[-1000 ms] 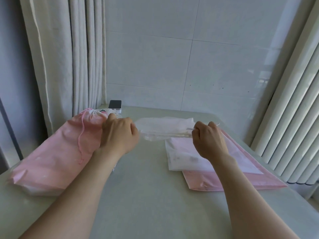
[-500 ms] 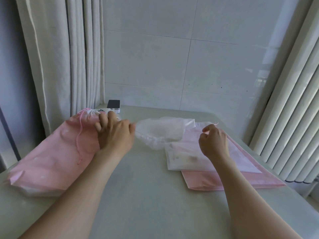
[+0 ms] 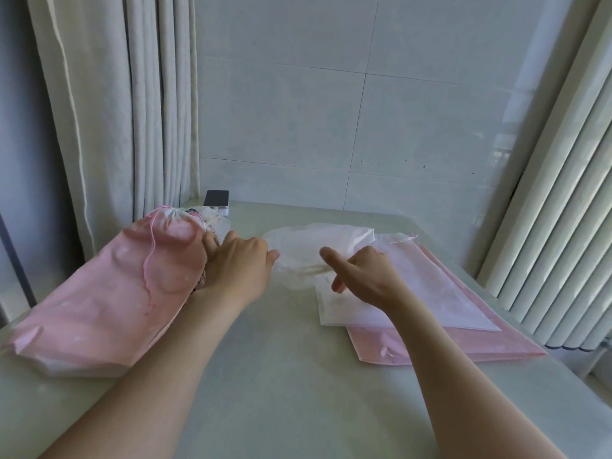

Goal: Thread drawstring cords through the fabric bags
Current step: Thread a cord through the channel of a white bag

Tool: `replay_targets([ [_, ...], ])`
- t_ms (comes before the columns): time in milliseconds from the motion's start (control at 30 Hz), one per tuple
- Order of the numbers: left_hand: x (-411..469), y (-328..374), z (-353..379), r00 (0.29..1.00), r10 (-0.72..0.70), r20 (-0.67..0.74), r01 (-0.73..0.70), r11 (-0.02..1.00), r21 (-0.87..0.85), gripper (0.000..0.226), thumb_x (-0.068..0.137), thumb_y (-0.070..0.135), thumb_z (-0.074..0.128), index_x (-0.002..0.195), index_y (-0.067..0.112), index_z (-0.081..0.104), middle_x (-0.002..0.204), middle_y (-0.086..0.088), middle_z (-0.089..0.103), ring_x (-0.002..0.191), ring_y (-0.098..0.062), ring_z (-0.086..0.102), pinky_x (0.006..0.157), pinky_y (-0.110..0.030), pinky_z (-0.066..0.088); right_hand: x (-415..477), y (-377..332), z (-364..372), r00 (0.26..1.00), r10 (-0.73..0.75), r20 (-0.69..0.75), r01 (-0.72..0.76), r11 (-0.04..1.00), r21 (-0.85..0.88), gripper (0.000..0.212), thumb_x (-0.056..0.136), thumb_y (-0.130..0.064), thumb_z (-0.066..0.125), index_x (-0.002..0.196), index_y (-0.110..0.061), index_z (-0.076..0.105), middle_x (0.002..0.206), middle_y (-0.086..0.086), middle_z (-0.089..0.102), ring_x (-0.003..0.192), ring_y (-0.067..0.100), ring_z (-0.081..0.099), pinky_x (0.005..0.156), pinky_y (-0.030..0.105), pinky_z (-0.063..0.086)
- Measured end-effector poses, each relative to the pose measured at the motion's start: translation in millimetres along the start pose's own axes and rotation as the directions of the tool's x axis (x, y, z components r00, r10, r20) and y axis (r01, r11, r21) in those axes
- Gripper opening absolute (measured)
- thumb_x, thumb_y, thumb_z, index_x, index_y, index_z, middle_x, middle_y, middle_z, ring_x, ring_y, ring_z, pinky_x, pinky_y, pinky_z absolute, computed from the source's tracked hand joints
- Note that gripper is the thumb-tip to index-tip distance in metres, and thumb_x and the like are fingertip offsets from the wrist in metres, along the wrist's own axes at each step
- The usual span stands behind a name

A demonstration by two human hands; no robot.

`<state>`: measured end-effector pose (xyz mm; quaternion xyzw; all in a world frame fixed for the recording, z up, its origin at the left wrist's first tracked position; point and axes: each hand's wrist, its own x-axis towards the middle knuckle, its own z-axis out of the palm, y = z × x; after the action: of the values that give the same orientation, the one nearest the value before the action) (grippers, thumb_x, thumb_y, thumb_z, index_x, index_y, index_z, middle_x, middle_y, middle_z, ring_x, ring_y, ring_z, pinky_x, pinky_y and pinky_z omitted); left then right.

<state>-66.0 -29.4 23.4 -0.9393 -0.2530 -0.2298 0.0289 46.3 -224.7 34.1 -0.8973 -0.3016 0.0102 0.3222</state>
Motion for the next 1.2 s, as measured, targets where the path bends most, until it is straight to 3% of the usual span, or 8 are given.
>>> replay_targets([
  [133, 3, 3, 6, 0.999, -0.037, 0.031, 0.044, 0.957, -0.288, 0.028, 0.111, 0.028, 0.034, 0.091, 0.012, 0.047, 0.105, -0.022, 0.068, 0.100, -0.044, 0.060, 0.078, -0.044, 0.040, 2, -1, 1, 0.997, -0.048, -0.057, 0.058, 0.979, 0.196, 0.057, 0.100, -0.036, 0.062, 0.058, -0.002, 0.044, 0.052, 0.012, 0.046, 0.045, 0.021, 0.058, 0.045, 0.020, 0.039],
  [300, 3, 5, 6, 0.974, -0.227, 0.004, 0.211, 0.901, -0.380, 0.044, 0.101, 0.036, 0.040, 0.069, 0.009, 0.055, 0.078, -0.015, 0.062, 0.079, -0.039, 0.053, 0.066, -0.037, 0.040, 3, -11, 8, 0.955, -0.042, -0.293, 0.112, 0.968, 0.226, 0.058, 0.092, -0.027, 0.066, 0.056, -0.018, 0.022, 0.056, 0.003, 0.021, 0.053, 0.017, 0.020, 0.050, 0.031, 0.020],
  [500, 8, -6, 4, 0.967, -0.248, -0.063, 0.211, 0.912, -0.353, 0.042, 0.105, 0.032, 0.036, 0.083, 0.009, 0.063, 0.085, -0.010, 0.061, 0.086, -0.039, 0.059, 0.068, -0.038, 0.043, 8, 0, -6, 0.963, 0.129, -0.235, 0.057, 0.757, 0.651, 0.051, 0.084, -0.026, 0.072, 0.064, 0.003, 0.035, 0.069, 0.009, 0.023, 0.063, 0.025, 0.017, 0.059, 0.038, 0.015],
  [600, 11, -11, 2, 0.959, -0.276, -0.067, 0.240, 0.912, -0.332, 0.038, 0.106, 0.029, 0.036, 0.079, 0.011, 0.056, 0.085, -0.011, 0.059, 0.087, -0.040, 0.059, 0.069, -0.037, 0.044, 11, 14, -12, 0.950, 0.218, -0.226, -0.012, 0.744, 0.668, 0.039, 0.088, -0.021, 0.070, 0.071, 0.007, 0.048, 0.071, 0.010, 0.029, 0.056, 0.021, 0.021, 0.056, 0.033, 0.020],
  [833, 7, -9, 0, 0.931, -0.279, -0.234, 0.207, 0.934, -0.290, 0.045, 0.111, 0.032, 0.034, 0.087, 0.010, 0.065, 0.087, -0.015, 0.069, 0.083, -0.041, 0.064, 0.064, -0.036, 0.039, 14, 10, -6, 0.916, 0.215, -0.339, 0.084, 0.723, 0.686, 0.043, 0.088, -0.015, 0.064, 0.068, 0.008, 0.035, 0.069, 0.009, 0.026, 0.066, 0.028, 0.020, 0.059, 0.035, 0.018],
  [967, 1, -1, -8, 0.939, -0.178, -0.294, 0.069, 0.936, -0.345, 0.046, 0.109, 0.040, 0.033, 0.078, 0.012, 0.052, 0.082, -0.015, 0.069, 0.080, -0.042, 0.063, 0.064, -0.038, 0.036, 13, 13, -14, 0.936, 0.175, -0.304, 0.103, 0.691, 0.715, 0.052, 0.099, -0.037, 0.055, 0.067, 0.000, 0.039, 0.071, 0.009, 0.030, 0.061, 0.023, 0.025, 0.054, 0.031, 0.025],
  [1067, 1, 3, -9, 0.946, -0.107, -0.306, -0.016, 0.928, -0.372, 0.033, 0.095, 0.035, 0.030, 0.080, 0.010, 0.045, 0.076, -0.009, 0.055, 0.071, -0.037, 0.049, 0.066, -0.039, 0.032, 10, 11, -15, 0.942, 0.041, -0.332, 0.173, 0.789, 0.589, 0.034, 0.087, -0.030, 0.050, 0.057, -0.016, 0.045, 0.064, 0.001, 0.037, 0.058, 0.016, 0.030, 0.056, 0.032, 0.026],
  [1200, 2, 0, -2, 0.897, 0.035, -0.440, -0.123, 0.977, -0.174, 0.021, 0.096, 0.024, 0.037, 0.082, 0.012, 0.047, 0.082, -0.013, 0.050, 0.074, -0.036, 0.048, 0.063, -0.043, 0.038, 8, 10, -7, 0.837, -0.181, -0.516, 0.143, 0.983, -0.112, 0.008, 0.082, -0.015, 0.060, 0.080, -0.015, 0.068, 0.071, -0.009, 0.053, 0.071, 0.014, 0.050, 0.078, 0.033, 0.036],
])
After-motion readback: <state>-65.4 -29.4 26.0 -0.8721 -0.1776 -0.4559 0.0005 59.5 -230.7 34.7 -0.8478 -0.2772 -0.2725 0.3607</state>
